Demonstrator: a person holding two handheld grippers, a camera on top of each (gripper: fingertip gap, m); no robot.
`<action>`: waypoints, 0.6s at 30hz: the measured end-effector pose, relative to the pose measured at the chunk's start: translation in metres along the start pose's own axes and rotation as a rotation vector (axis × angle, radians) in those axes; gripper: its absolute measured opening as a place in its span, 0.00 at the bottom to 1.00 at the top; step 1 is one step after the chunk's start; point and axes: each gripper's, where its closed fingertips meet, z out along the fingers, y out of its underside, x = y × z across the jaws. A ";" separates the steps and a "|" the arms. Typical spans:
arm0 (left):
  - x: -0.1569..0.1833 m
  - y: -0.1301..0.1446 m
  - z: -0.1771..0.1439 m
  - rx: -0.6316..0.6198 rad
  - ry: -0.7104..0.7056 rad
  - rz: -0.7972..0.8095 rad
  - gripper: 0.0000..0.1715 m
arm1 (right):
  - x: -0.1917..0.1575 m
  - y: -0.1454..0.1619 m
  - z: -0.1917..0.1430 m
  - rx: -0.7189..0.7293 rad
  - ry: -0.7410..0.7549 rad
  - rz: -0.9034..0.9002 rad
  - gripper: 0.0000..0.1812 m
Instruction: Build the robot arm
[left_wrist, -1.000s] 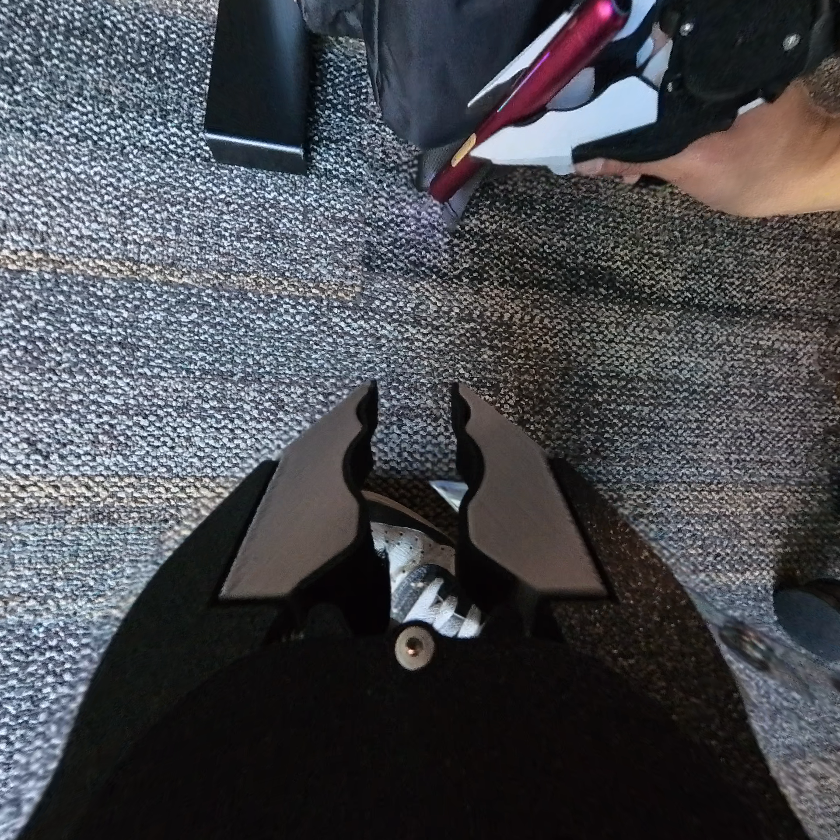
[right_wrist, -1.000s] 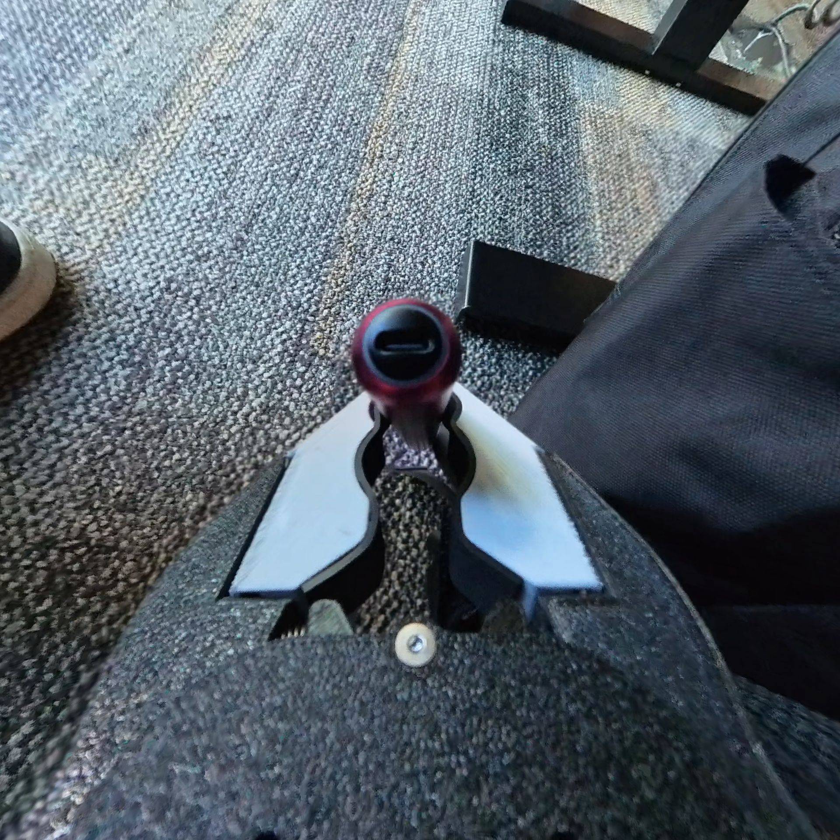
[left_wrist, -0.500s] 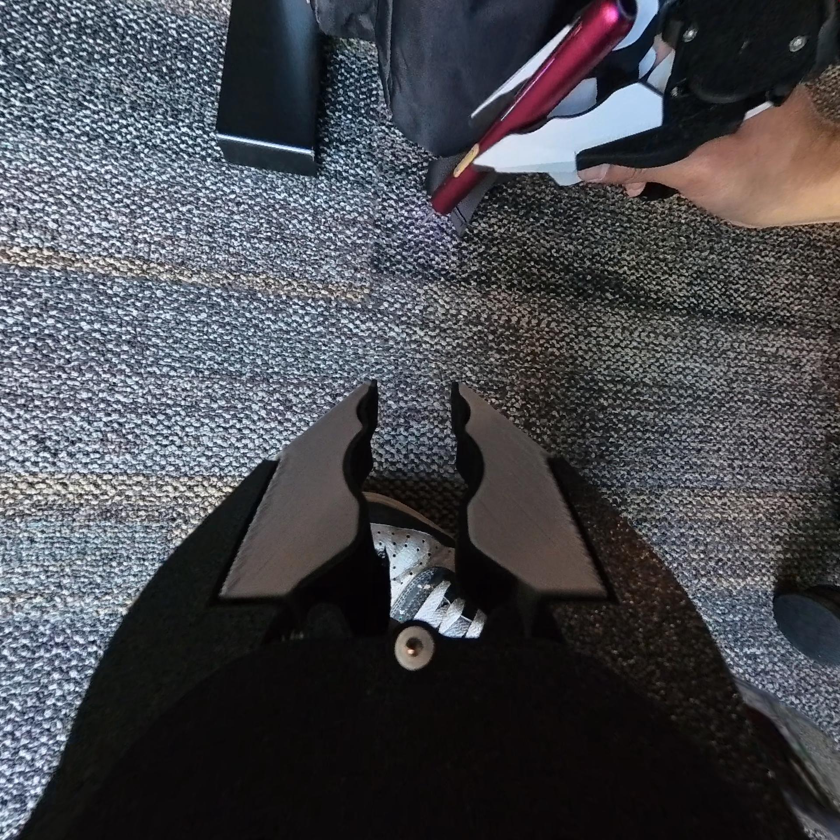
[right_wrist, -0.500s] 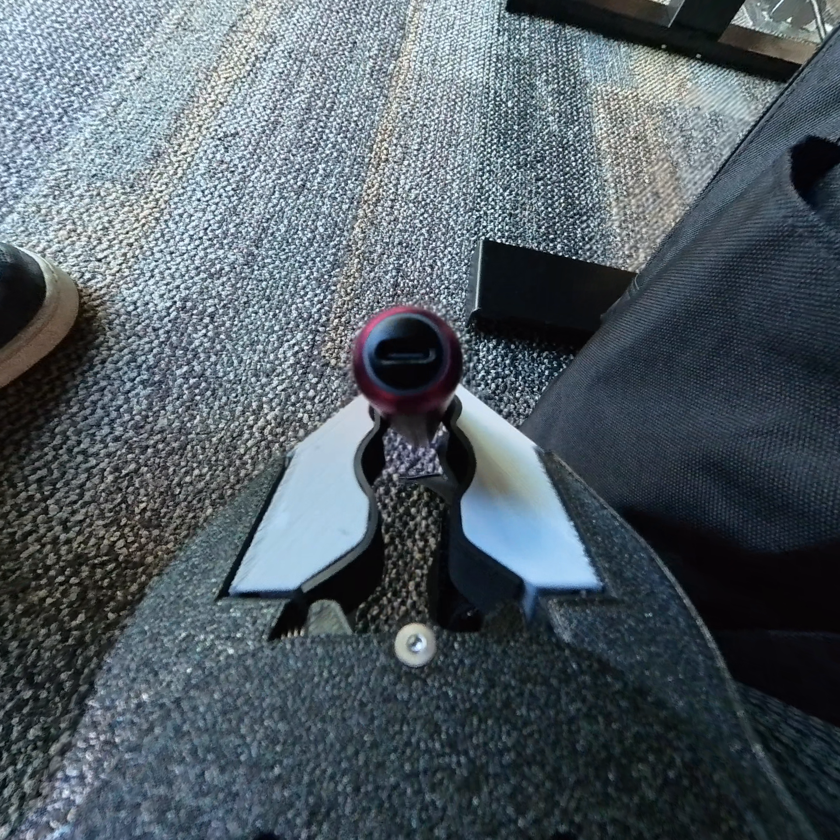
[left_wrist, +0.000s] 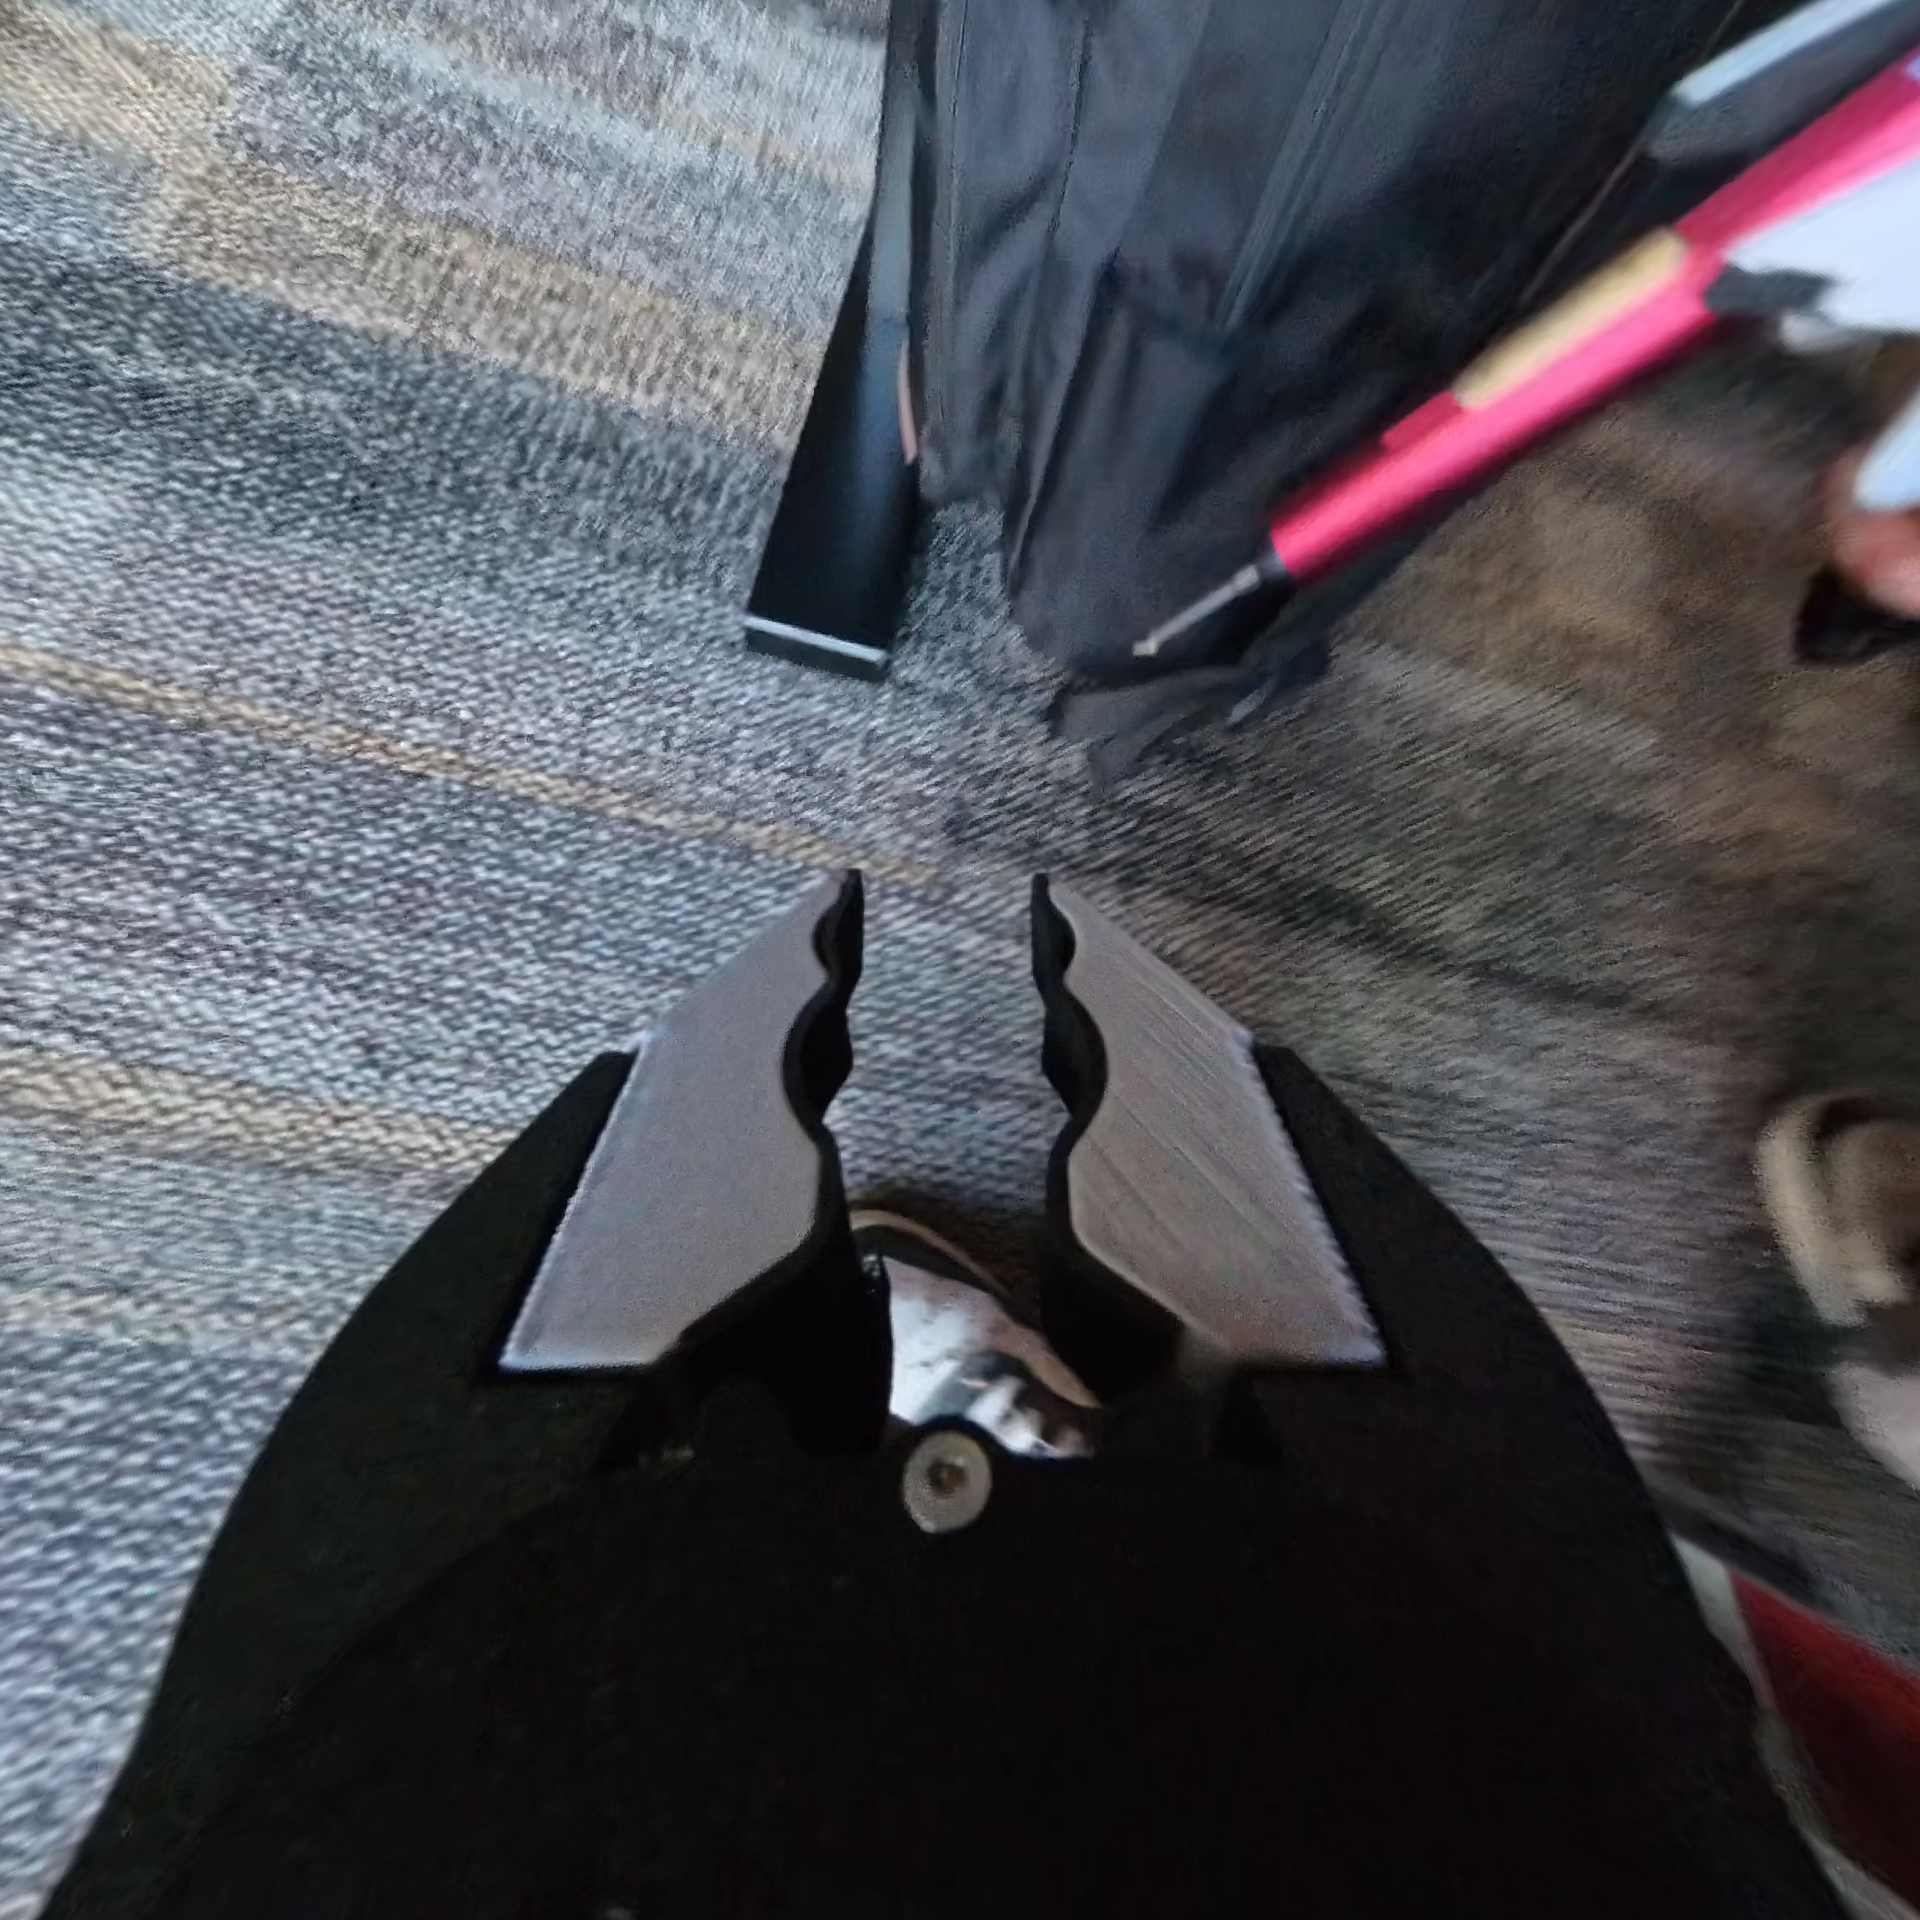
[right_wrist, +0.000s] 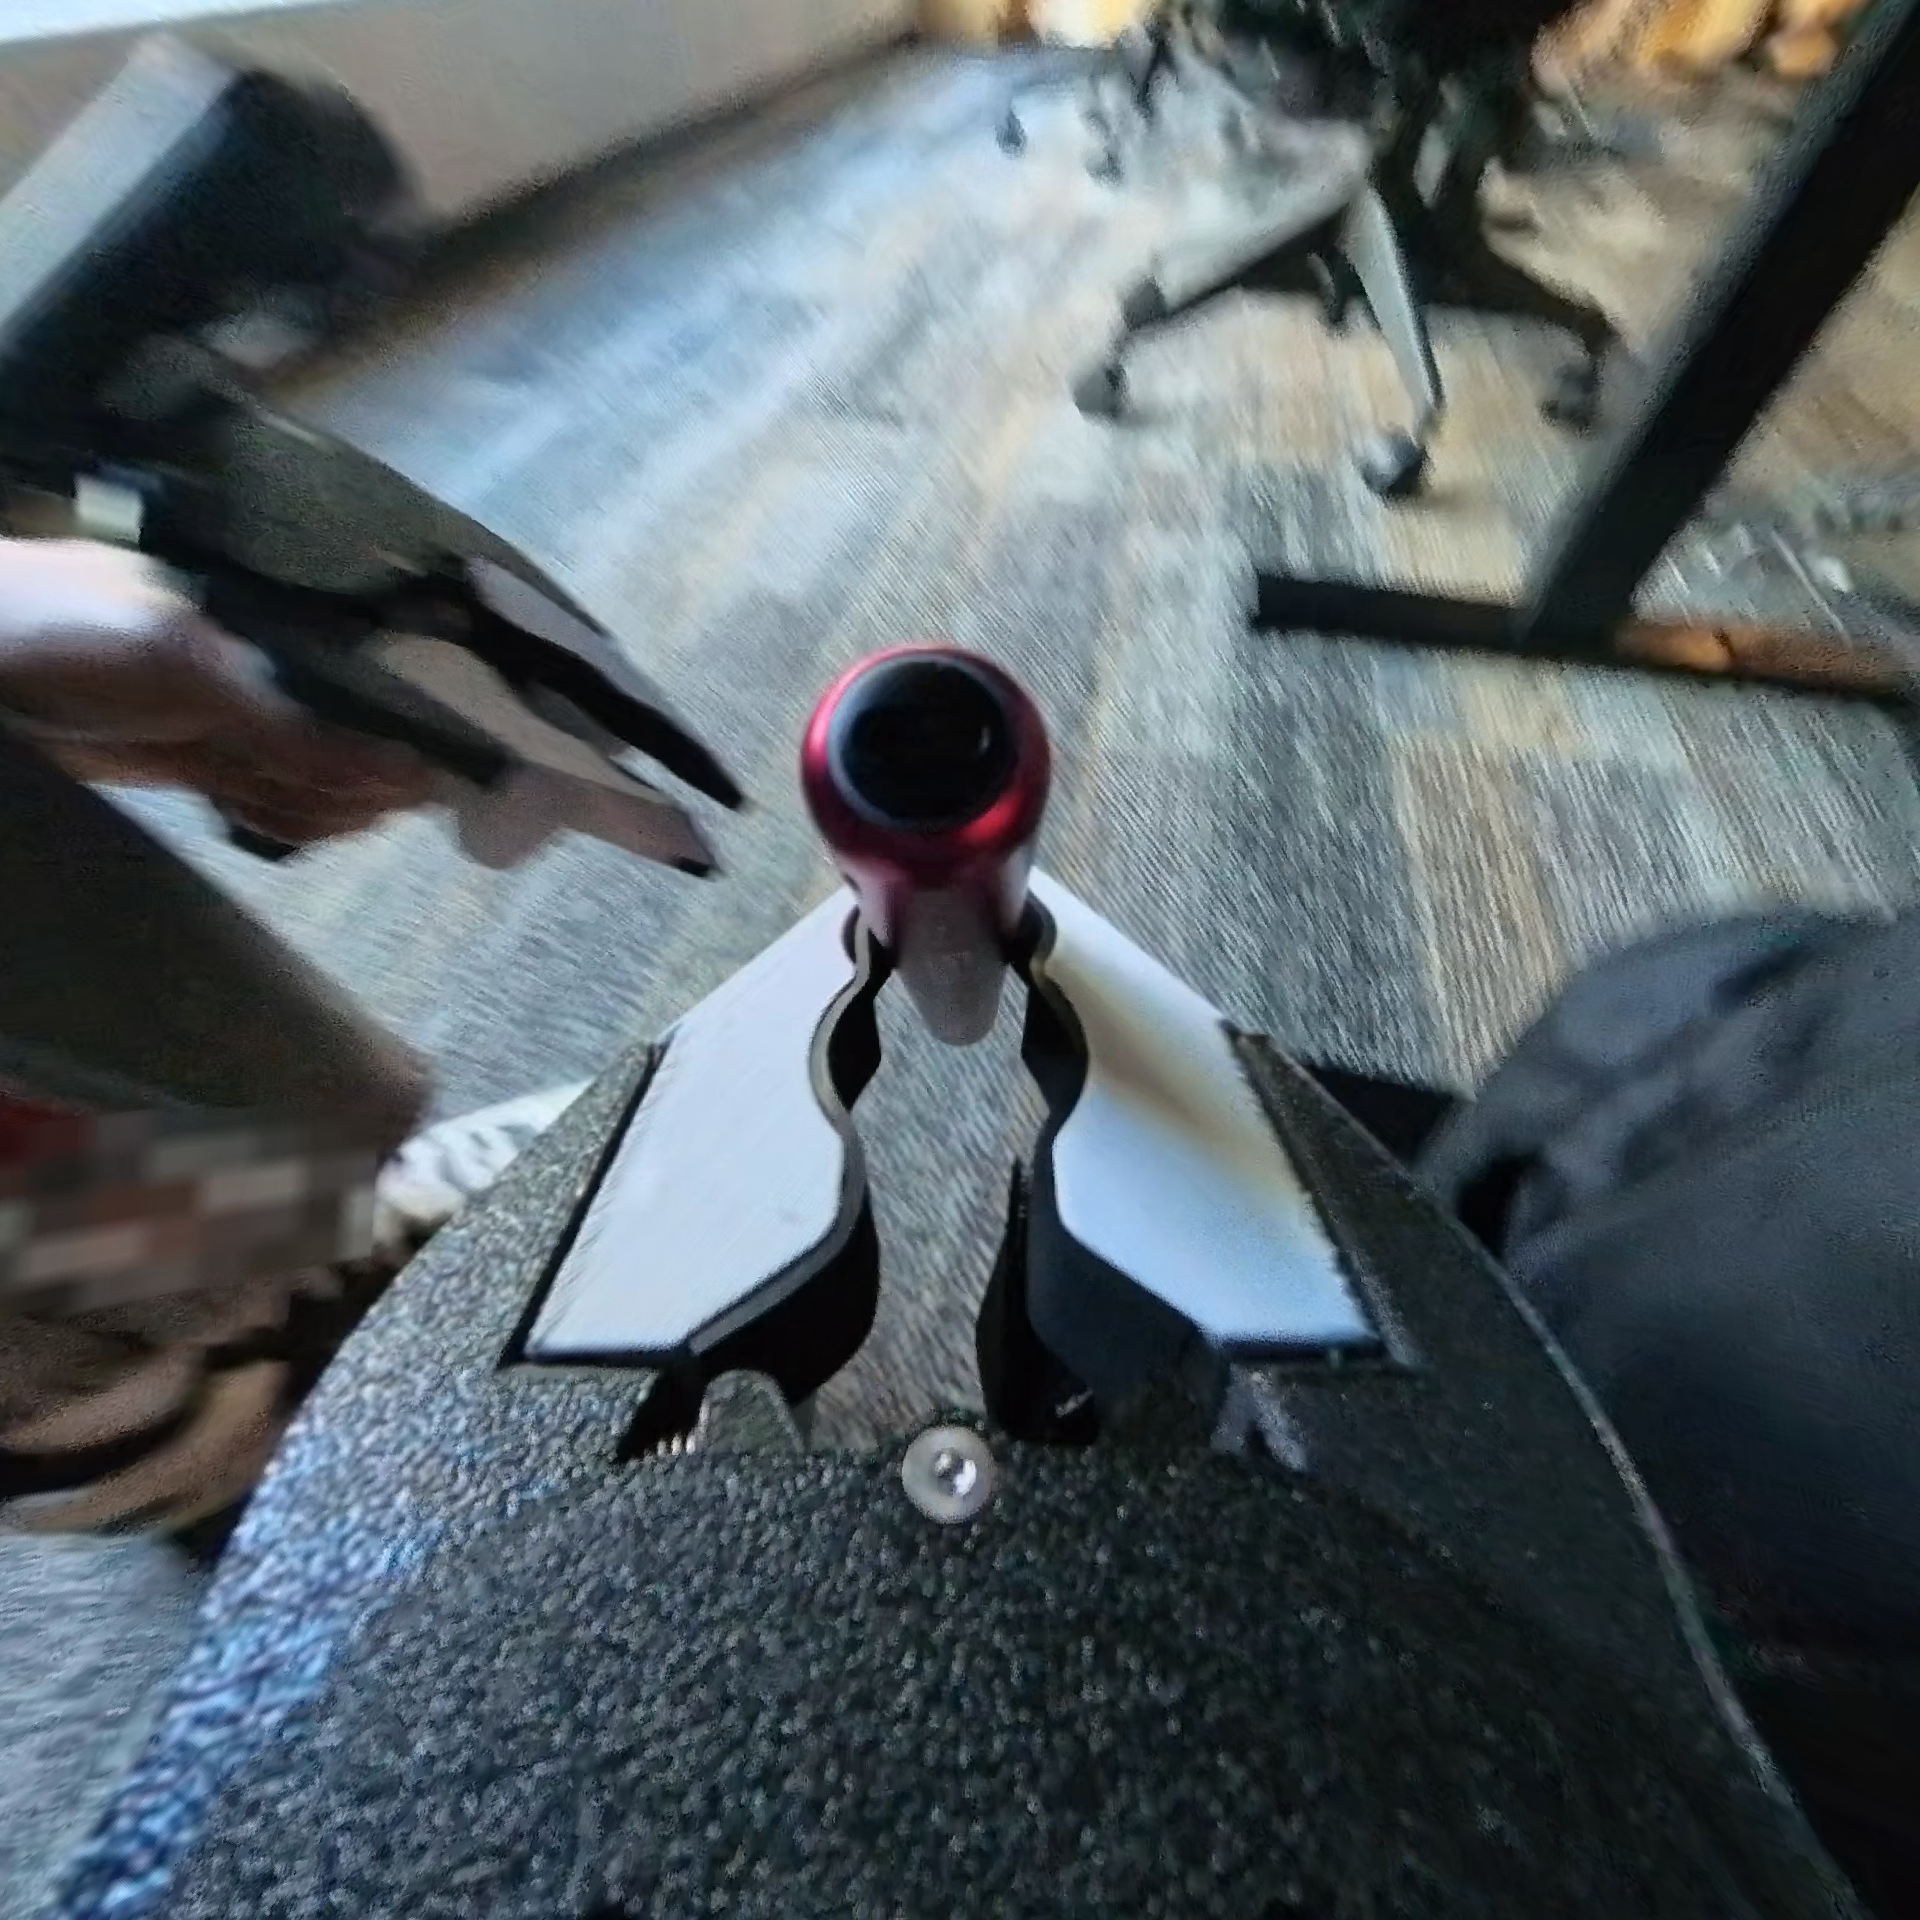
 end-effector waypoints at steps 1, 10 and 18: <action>0.004 -0.012 -0.019 0.020 0.057 -0.038 0.19 | -0.021 -0.031 -0.009 0.039 -0.039 -0.020 0.12; 0.039 -0.153 -0.266 0.183 0.268 0.068 0.19 | -0.179 -0.338 -0.139 0.357 -0.034 -0.166 0.12; 0.238 -0.272 -0.431 0.368 0.581 0.155 0.19 | -0.237 -0.514 -0.325 0.578 0.358 -0.466 0.12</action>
